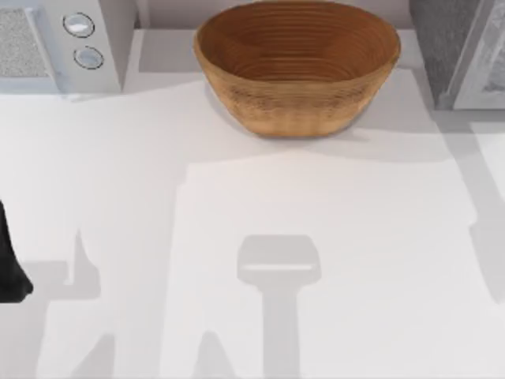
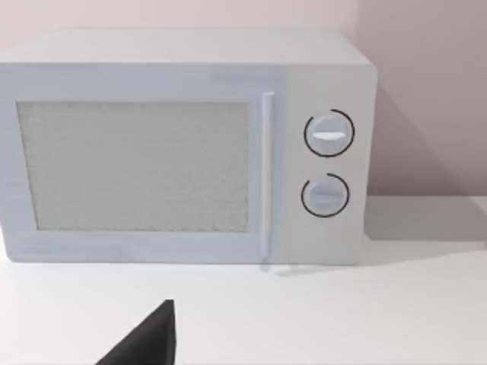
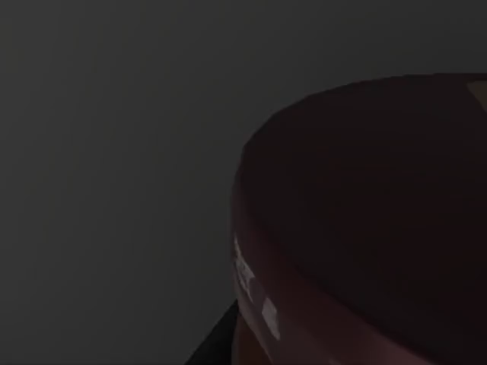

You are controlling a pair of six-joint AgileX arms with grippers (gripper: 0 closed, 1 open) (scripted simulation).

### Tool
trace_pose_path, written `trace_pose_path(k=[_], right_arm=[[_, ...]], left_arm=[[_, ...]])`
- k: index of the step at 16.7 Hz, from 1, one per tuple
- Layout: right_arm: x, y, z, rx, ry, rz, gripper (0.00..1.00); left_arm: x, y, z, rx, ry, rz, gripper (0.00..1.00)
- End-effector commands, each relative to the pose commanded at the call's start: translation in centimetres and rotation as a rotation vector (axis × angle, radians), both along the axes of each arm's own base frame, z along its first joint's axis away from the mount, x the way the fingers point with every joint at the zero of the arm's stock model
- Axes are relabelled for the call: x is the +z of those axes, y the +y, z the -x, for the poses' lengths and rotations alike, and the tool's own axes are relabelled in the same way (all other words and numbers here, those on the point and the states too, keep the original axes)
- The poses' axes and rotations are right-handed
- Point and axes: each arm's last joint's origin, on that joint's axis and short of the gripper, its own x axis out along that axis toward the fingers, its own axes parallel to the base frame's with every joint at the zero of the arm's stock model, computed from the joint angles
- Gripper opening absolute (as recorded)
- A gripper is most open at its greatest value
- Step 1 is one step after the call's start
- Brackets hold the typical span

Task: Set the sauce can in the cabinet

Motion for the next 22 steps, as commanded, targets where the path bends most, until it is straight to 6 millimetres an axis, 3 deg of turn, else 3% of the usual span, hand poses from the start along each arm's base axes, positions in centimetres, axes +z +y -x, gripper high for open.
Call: trace_pose_path(k=[4,17,22], right_arm=[[-0.02,-0.02,-0.06,0.0,0.0,0.0,0.0],[-0.02,-0.02,-0.06,0.0,0.0,0.0,0.98],[-0.02,-0.02,-0.06,0.0,0.0,0.0,1.0]], left_arm=[[0.0,0.0,0.0,0.0,0.0,0.0,1.0],[0.0,0.0,0.0,0.0,0.0,0.0,1.0],[0.0,0.0,0.0,0.0,0.0,0.0,1.0]])
